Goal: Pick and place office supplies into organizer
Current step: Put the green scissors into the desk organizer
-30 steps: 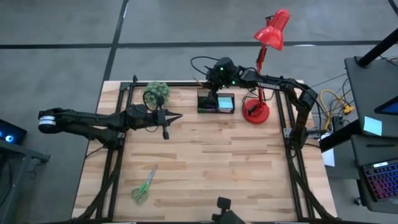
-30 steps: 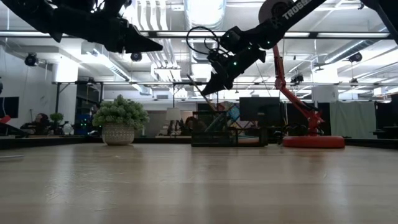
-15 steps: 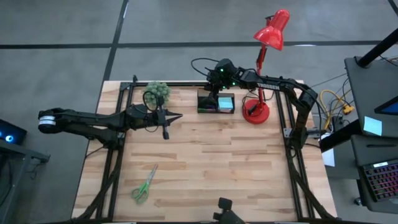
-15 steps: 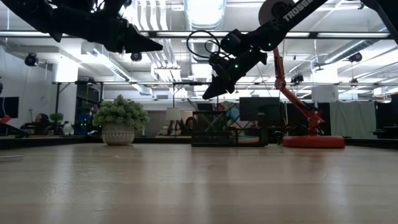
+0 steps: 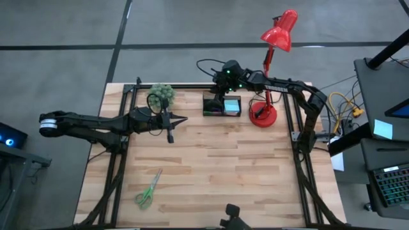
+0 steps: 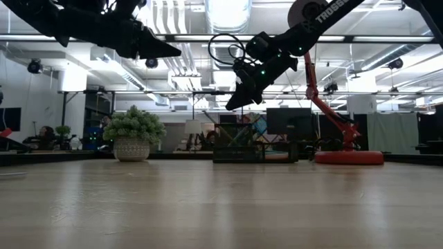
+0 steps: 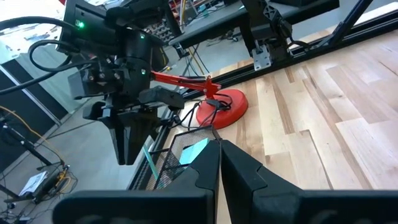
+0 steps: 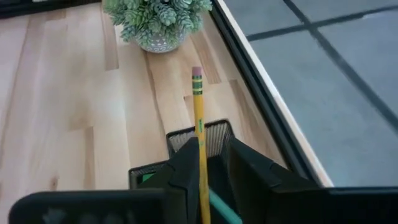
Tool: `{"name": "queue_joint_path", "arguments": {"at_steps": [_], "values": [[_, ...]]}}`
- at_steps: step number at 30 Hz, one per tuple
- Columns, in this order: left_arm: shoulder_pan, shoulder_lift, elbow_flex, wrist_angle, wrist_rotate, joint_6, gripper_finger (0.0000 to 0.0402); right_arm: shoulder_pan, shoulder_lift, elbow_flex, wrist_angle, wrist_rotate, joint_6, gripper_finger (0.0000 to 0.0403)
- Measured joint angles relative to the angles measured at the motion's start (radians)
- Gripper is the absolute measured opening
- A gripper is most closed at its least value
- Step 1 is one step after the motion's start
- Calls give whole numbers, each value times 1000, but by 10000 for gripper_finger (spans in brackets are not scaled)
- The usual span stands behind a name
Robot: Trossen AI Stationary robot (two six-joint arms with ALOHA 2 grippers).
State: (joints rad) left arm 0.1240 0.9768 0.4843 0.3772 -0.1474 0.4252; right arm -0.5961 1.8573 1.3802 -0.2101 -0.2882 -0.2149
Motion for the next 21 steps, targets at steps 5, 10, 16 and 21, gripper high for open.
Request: {"name": "queue_joint_path", "arguments": {"at_steps": [5,10,16,21], "values": [[1,-3,0,-1,0,0,0,5,-40,3,-88,-8,8,70],[1,-3,0,-3,0,0,0,25,-112,-6,-151,-44,5,68],[0,-3,0,-4,0,0,0,84,-235,-88,-158,-56,5,68],[0,-3,0,-12,0,0,0,121,-374,-242,-67,-54,5,68]]}}
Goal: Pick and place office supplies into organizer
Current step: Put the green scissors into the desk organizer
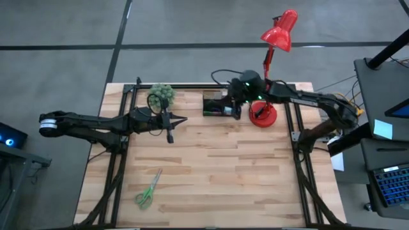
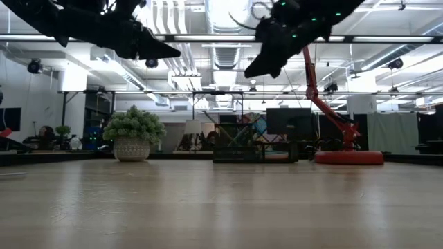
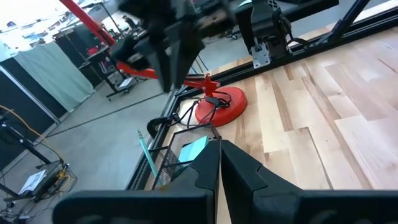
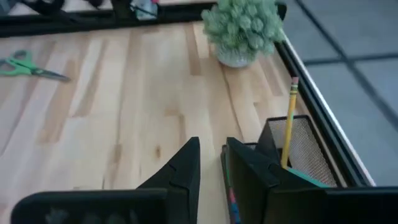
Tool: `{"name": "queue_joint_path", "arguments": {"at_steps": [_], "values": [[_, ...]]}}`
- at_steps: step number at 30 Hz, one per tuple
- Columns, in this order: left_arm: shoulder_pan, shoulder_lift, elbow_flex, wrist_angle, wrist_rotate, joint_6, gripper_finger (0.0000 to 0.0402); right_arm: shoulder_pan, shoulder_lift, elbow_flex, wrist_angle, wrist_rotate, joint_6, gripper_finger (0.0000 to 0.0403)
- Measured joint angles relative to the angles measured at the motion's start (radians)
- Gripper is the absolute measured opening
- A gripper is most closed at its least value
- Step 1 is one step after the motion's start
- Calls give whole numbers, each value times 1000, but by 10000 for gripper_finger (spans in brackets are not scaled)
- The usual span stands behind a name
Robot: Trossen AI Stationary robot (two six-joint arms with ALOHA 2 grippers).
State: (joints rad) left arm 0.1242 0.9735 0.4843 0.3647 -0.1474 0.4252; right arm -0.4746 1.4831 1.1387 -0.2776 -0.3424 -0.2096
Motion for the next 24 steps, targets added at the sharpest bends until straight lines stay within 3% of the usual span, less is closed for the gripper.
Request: {"name": "queue_joint_path", "arguments": {"at_steps": [7,16,24], "values": [[-1,0,0,-9,0,0,0,6,-213,-291,239,3,45,68],[0,0,0,-8,0,-1,0,8,-467,-578,416,13,88,68],[0,0,0,-8,0,-52,0,8,-683,-848,702,204,219,68]]}}
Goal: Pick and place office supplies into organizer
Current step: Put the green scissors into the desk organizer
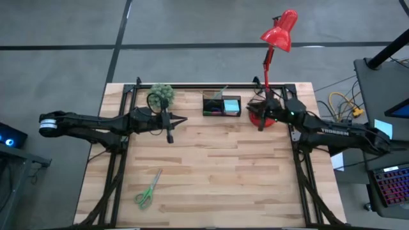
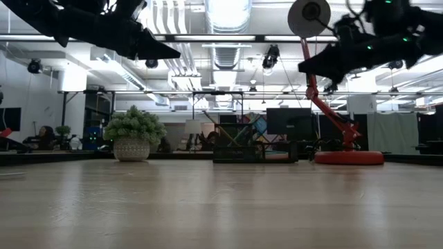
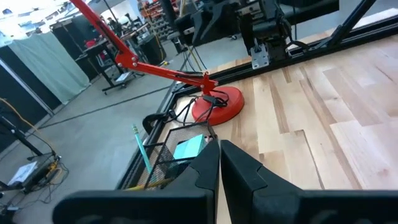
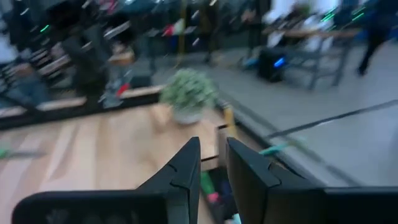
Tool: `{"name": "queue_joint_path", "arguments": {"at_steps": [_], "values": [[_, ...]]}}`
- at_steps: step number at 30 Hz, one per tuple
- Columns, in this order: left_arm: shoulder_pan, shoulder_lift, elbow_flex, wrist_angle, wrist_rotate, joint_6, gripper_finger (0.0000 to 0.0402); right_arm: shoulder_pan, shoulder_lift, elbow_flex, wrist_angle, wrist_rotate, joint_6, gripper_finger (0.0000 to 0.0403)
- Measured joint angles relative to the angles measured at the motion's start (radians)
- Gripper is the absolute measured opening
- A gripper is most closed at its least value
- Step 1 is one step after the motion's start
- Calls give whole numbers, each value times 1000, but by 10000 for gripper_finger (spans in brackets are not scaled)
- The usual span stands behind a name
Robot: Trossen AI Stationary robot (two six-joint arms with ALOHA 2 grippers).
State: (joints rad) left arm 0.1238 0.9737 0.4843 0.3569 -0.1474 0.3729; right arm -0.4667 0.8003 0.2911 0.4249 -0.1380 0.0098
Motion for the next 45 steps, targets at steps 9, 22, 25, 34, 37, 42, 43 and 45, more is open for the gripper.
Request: {"name": "queue_joint_path", "arguments": {"at_steps": [9,22,25,34,37,42,43,45], "values": [[1,0,0,0,0,-49,0,0,-174,-225,254,115,-36,68],[-63,-12,109,-336,182,-220,0,0,-204,-254,253,114,-70,68],[-96,-12,166,-461,211,-370,0,0,-202,-250,253,114,-84,68],[-256,-11,234,-468,404,-578,14,0,-202,-249,253,114,-97,68],[-310,0,232,-401,402,-585,52,0,-202,-249,253,114,-97,68],[-333,37,251,-405,384,-839,139,0,-202,-249,252,114,-93,68],[-335,45,252,-416,390,-906,153,0,-202,-249,253,114,-94,68],[-343,64,248,-422,426,-1033,172,0,-202,-249,252,114,-97,68]]}}
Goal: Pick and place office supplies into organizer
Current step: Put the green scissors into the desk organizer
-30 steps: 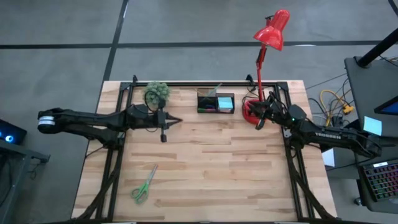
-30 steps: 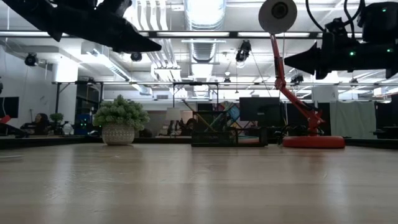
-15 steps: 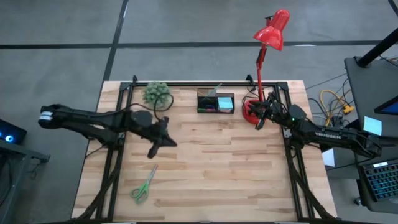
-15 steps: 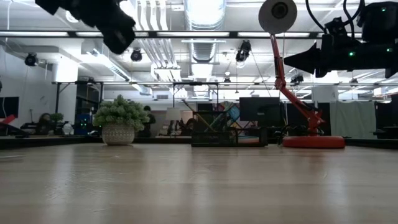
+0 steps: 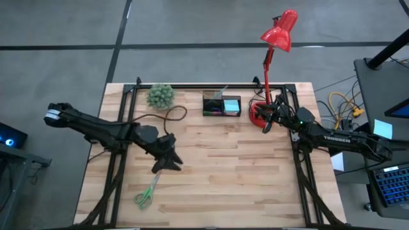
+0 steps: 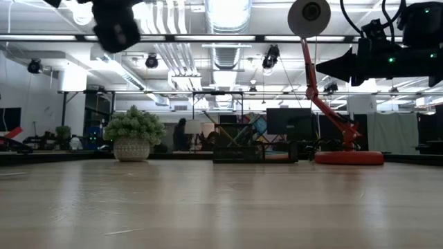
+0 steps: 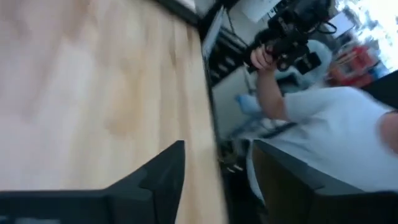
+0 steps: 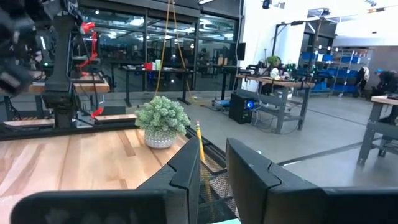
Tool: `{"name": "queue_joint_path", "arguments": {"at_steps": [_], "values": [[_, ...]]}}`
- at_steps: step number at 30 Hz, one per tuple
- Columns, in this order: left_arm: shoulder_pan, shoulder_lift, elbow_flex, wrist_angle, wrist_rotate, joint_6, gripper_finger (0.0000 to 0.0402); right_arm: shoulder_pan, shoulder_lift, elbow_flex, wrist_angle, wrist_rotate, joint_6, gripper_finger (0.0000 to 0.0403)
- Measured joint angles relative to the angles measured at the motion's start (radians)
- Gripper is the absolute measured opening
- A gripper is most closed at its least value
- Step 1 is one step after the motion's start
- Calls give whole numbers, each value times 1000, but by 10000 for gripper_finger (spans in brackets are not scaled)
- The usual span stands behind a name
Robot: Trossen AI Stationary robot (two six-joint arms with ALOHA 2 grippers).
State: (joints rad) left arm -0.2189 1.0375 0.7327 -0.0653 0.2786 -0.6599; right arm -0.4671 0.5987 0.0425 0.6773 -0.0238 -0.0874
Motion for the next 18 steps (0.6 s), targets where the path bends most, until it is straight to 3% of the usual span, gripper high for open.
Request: {"name": "queue_joint_path", "arguments": {"at_steps": [11,18], "values": [[-135,167,6,-55,167,-630,182,0,0,0,0,0,-26,68],[-236,262,6,-68,222,-913,182,0,0,0,-10,0,-29,68]]}}
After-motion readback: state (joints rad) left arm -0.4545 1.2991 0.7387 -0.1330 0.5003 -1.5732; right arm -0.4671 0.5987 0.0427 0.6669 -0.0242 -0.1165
